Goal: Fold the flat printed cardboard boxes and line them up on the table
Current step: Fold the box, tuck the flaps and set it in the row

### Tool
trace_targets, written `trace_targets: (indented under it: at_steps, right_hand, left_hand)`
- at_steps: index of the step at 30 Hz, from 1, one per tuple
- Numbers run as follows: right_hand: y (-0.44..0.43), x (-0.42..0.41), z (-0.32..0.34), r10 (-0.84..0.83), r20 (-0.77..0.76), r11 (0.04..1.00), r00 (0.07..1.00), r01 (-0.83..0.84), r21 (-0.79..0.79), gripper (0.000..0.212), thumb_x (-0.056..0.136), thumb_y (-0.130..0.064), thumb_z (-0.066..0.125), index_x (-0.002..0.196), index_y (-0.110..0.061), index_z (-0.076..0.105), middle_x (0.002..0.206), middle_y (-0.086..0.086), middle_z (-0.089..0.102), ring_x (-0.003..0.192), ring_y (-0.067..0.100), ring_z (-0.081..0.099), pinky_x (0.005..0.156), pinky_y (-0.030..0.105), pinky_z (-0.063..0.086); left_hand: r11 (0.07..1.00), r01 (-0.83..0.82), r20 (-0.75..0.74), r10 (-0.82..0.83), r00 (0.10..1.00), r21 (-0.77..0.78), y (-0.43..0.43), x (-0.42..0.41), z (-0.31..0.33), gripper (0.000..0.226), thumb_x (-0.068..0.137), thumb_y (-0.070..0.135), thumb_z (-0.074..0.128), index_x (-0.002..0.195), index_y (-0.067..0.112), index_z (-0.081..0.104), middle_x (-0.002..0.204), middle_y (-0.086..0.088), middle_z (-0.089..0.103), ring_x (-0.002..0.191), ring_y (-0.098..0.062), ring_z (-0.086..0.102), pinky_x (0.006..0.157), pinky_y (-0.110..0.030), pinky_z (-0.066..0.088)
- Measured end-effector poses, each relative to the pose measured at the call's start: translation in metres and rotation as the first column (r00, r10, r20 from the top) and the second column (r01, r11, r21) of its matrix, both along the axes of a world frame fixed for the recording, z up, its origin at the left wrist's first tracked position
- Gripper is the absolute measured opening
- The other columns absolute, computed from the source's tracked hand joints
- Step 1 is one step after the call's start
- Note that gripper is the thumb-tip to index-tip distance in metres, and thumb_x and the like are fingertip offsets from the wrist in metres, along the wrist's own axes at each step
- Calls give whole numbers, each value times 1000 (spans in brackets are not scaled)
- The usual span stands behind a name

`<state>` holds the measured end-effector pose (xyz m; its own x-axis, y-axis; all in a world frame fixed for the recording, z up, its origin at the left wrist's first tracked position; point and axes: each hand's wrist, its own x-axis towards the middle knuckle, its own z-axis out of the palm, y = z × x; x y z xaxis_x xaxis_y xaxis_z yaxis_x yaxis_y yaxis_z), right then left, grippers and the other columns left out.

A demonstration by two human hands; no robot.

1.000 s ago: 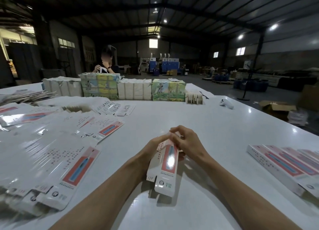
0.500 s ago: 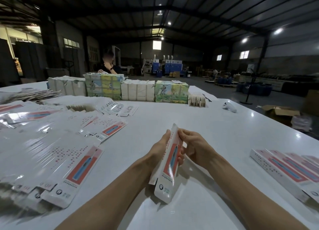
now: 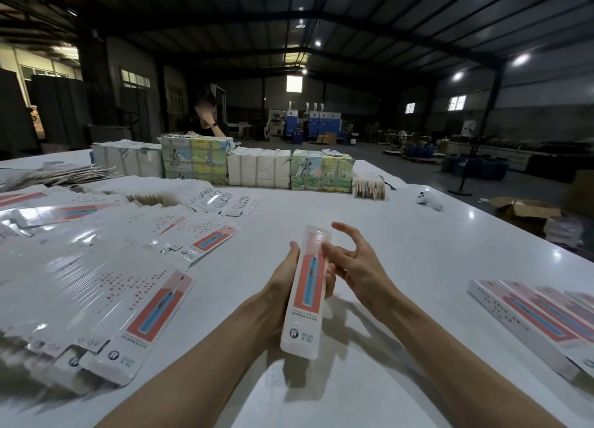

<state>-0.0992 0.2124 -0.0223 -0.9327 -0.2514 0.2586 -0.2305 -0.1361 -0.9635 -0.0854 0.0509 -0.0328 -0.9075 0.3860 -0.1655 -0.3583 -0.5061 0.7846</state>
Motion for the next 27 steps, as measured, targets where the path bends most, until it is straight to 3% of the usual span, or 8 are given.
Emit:
trace_targets:
  at_steps: [5,7,10,13,16,19,22,27]
  right_hand:
    - [4,3,1,-14,-34,1000,999,14,5,57,93,-36,74,141,-28,43,102,16,78,93,33,77,75,34,62]
    - [3,3,2,-35,-60,999,998,36,15,59,90,-40,75,139,-30,44,104,13,79,95,33,77,77,38,63]
    - [2,1,2,-54,-82,998,995,56,17,59,87,-42,76,137,-27,48,105,9,80,96,34,77,83,43,65]
    - [4,1,3,-73,-90,997,993,74,-2,52,89,-39,76,134,-24,54,104,11,80,96,34,77,82,41,64]
    - [10,0,6,-110,-102,994,989,110,-6,48,89,-40,76,130,-20,61,102,13,79,92,35,77,79,39,64]
    - [16,-2,7,-120,-99,992,988,123,24,46,86,-40,76,125,-19,65,104,9,80,94,33,77,81,39,64]
    - [20,-4,7,-80,-67,996,994,83,37,38,90,-32,78,122,-14,67,106,13,79,98,34,77,84,39,64]
    - [20,-6,5,-38,-34,997,999,41,69,35,94,-28,77,122,-10,66,112,19,75,101,35,77,89,46,63]
  left_hand:
    - [895,-354,-247,291,924,-271,13,4,-4,44,109,56,37,138,25,48,106,-21,74,85,-38,79,72,-49,66]
    - [805,-501,-421,354,835,-318,14,2,-5,33,111,49,38,142,40,35,110,-14,71,85,-32,79,76,-51,66]
    - [691,-644,-638,340,690,-328,12,4,-4,28,113,40,37,140,45,41,112,-1,70,84,-18,79,71,-40,67]
    - [698,-651,-691,312,653,-300,13,9,-2,23,111,43,39,130,46,50,113,-2,71,85,-19,79,70,-37,67]
    - [834,-450,-604,186,775,-321,17,12,3,53,97,70,41,141,41,45,118,-10,72,91,-29,79,80,-46,66]
    - [917,-273,-539,79,839,-291,22,8,3,77,82,46,67,149,37,28,121,-16,65,94,-32,77,81,-48,65]
    - [901,-247,-523,26,852,-357,21,3,-1,98,70,26,80,149,37,22,116,-19,61,83,-26,77,71,-34,63]
    - [799,-359,-547,46,836,-482,18,-1,-10,101,71,37,93,143,47,23,107,-15,67,75,-24,78,66,-30,62]
